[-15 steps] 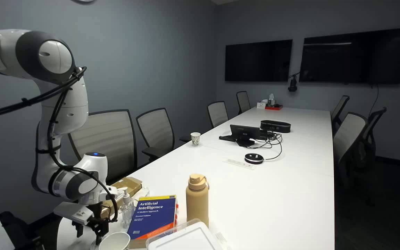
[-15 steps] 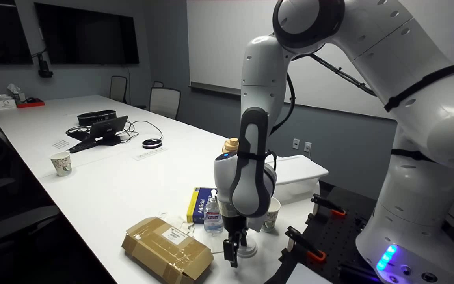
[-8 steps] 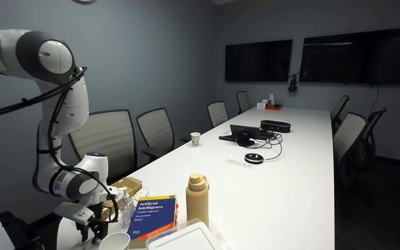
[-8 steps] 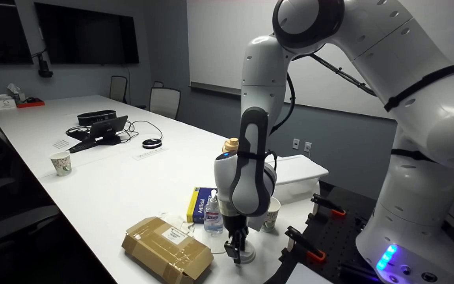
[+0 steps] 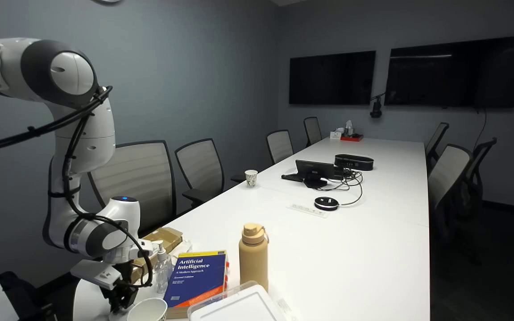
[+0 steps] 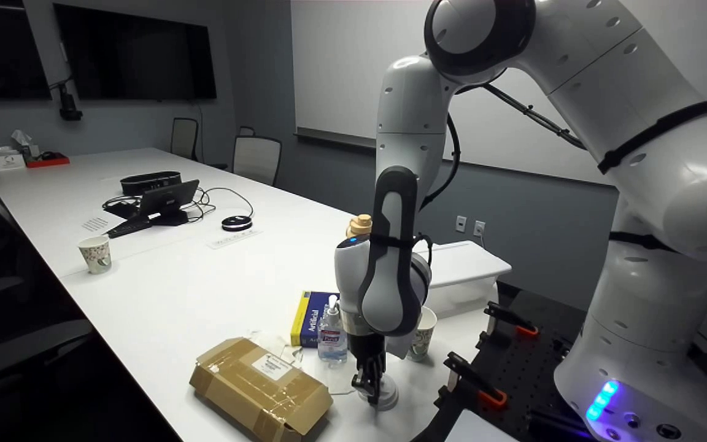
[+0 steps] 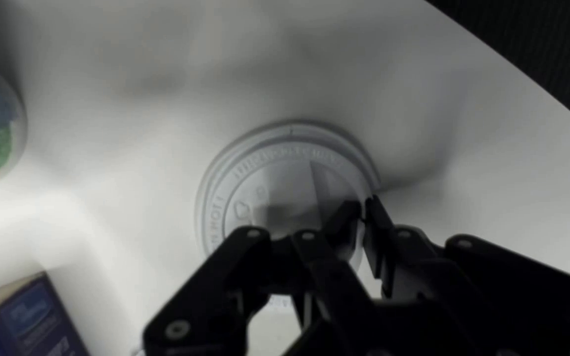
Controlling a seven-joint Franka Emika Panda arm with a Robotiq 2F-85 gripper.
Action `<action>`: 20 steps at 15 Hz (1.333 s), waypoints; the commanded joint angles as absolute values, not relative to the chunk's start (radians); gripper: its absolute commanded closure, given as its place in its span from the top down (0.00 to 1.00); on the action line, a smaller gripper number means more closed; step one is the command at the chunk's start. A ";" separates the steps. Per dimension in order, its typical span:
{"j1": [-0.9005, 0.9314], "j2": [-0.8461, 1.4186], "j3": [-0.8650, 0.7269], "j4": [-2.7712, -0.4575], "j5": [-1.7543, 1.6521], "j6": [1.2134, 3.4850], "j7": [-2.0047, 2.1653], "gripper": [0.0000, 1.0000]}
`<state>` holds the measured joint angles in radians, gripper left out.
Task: Pick up the white lid and put it on the paper cup
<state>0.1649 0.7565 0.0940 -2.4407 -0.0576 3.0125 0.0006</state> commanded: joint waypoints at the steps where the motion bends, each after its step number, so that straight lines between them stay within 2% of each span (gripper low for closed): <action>1: 0.166 0.756 0.090 -2.432 -0.055 2.993 -0.001 0.02; 8: 0.142 0.630 0.109 -2.485 -0.037 2.953 0.010 0.02; 14: 0.095 0.422 0.156 -2.541 0.020 2.775 0.020 0.02; 20: 0.136 0.172 0.091 -2.633 0.000 2.623 0.142 0.02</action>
